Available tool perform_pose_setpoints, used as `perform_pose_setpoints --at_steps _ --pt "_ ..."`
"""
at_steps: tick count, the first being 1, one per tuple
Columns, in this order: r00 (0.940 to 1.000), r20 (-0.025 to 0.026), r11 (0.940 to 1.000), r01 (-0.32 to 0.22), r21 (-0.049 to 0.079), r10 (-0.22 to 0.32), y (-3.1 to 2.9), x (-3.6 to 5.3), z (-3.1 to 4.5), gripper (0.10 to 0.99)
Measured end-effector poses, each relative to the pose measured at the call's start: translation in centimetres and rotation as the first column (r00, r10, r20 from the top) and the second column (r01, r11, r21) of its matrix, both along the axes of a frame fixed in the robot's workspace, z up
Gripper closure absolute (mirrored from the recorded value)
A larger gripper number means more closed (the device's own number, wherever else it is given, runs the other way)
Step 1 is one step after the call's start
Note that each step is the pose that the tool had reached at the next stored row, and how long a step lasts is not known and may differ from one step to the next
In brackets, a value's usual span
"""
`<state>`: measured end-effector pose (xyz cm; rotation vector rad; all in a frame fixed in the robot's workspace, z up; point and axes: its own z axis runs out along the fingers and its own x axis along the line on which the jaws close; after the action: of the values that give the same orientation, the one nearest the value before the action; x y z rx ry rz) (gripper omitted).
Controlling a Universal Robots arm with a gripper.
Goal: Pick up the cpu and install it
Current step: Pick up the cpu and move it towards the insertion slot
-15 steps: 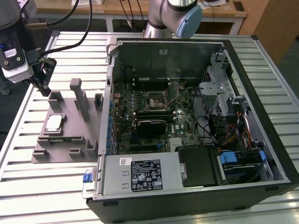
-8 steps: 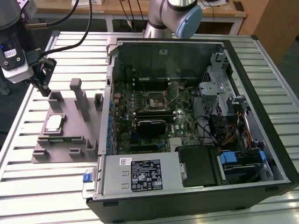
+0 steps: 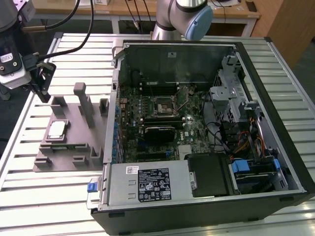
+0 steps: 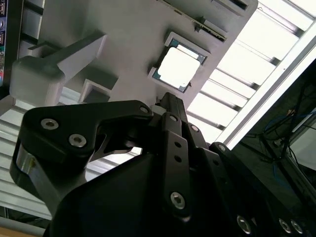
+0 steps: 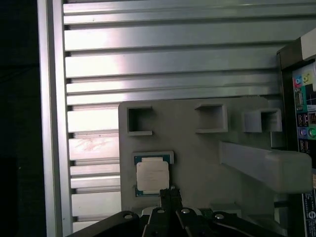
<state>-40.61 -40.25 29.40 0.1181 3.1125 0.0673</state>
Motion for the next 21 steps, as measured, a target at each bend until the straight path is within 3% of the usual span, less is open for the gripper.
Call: perform_pose_setpoints --at_steps 21 --pt "1.0000 0.0001 1.0000 0.000 0.000 0.000 -0.01 -0.74 -2.32 0.980"
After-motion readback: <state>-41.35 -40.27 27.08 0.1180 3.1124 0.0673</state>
